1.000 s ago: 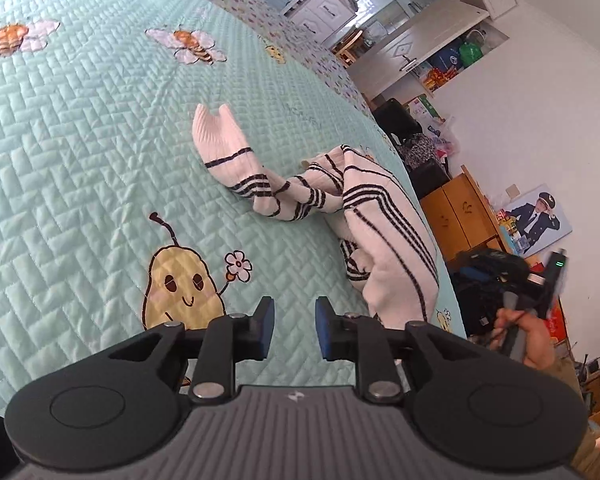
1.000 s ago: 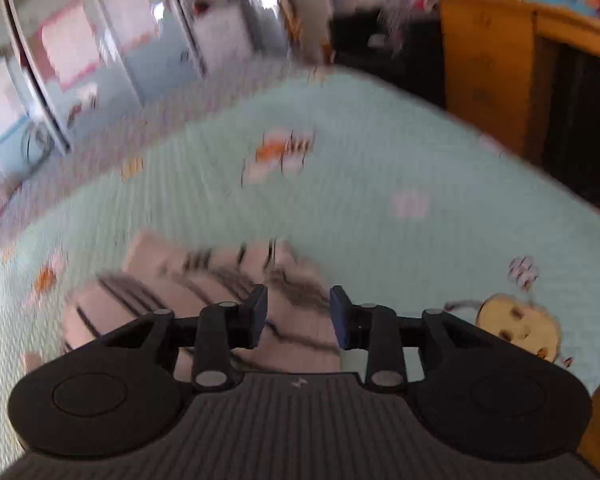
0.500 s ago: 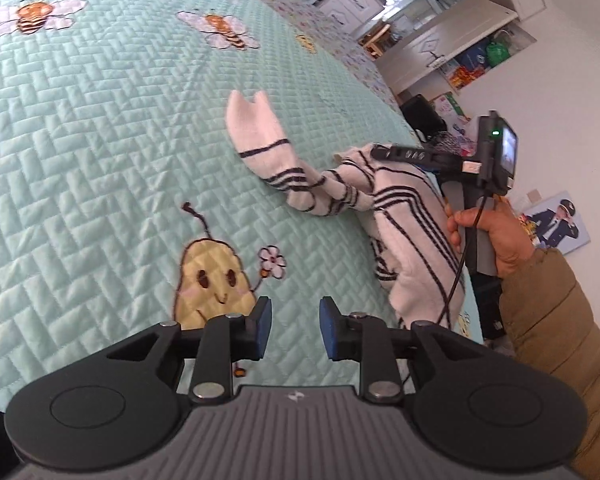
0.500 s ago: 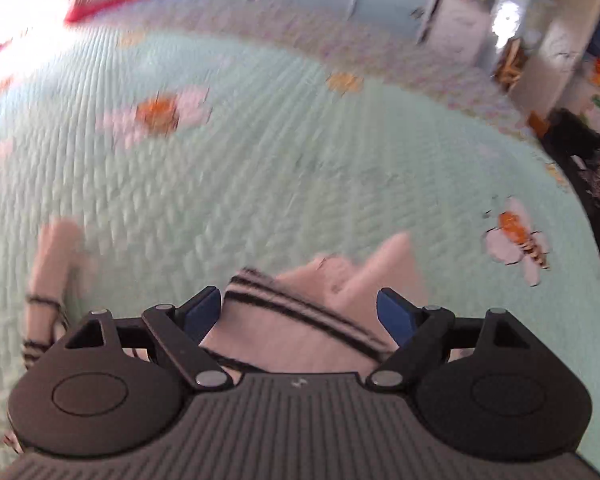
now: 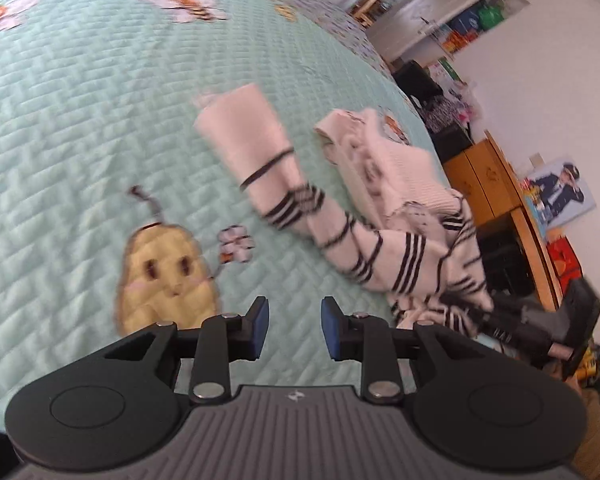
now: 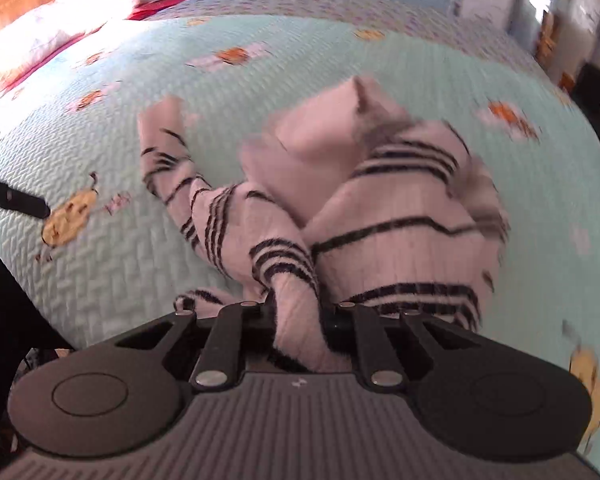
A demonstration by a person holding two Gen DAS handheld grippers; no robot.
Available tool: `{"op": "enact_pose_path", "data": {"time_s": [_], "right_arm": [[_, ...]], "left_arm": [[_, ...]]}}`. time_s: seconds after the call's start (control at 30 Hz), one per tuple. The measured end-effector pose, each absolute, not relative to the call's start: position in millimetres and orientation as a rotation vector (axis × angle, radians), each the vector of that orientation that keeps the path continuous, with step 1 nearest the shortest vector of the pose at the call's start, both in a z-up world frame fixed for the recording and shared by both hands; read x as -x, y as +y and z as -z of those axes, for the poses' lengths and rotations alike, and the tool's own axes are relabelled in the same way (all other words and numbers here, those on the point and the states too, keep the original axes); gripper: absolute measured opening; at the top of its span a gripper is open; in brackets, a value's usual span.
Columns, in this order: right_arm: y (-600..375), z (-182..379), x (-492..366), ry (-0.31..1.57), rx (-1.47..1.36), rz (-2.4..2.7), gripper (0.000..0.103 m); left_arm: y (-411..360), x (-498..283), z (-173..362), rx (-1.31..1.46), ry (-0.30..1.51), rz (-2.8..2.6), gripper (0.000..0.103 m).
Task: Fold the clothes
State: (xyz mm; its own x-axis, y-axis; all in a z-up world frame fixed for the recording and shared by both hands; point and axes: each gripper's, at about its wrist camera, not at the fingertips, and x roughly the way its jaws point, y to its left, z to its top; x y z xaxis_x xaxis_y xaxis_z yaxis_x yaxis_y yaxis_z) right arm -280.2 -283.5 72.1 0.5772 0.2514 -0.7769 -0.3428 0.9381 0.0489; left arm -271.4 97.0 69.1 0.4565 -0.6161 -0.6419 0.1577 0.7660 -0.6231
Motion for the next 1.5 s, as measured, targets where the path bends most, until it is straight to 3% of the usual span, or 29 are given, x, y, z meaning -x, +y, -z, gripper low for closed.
{"op": "enact_pose_path", "data": {"time_s": [0.13, 0.3, 0.57, 0.83, 0.87, 0.97, 1.2, 1.5], "right_arm": [[-312, -52, 290, 0.867, -0.063, -0.33, 0.015], [-305, -41, 288, 0.82, -0.106, -0.347, 0.016], [-315, -39, 301, 0.763, -0.167, -0.374, 0.017], [-320, -34, 302, 0.741, -0.202, -0.388, 0.017], [-321, -34, 302, 0.738, -0.209, -0.388, 0.017], [-321, -32, 305, 0.717, -0.227, -0.378, 0.017], [-314, -49, 318, 0.63, -0.172, -0.298, 0.017], [-299, -121, 263, 0.326, 0.32, 0.044, 0.017]], "left_arm": [[39, 246, -103, 0.399, 0.901, 0.581, 0.031], [-41, 211, -133, 0.252, 0.791, 0.626, 0.052], [-109, 126, -116, 0.216, 0.869, 0.486, 0.053], [-106, 91, -74, 0.324, 1.032, 0.447, 0.053], [-103, 95, -81, 0.346, 1.005, 0.456, 0.051], [-93, 106, -100, 0.411, 0.925, 0.481, 0.01], [-58, 130, -155, 0.533, 0.696, 0.503, 0.008], [45, 167, -246, 0.547, 0.41, 0.356, 0.008]]}}
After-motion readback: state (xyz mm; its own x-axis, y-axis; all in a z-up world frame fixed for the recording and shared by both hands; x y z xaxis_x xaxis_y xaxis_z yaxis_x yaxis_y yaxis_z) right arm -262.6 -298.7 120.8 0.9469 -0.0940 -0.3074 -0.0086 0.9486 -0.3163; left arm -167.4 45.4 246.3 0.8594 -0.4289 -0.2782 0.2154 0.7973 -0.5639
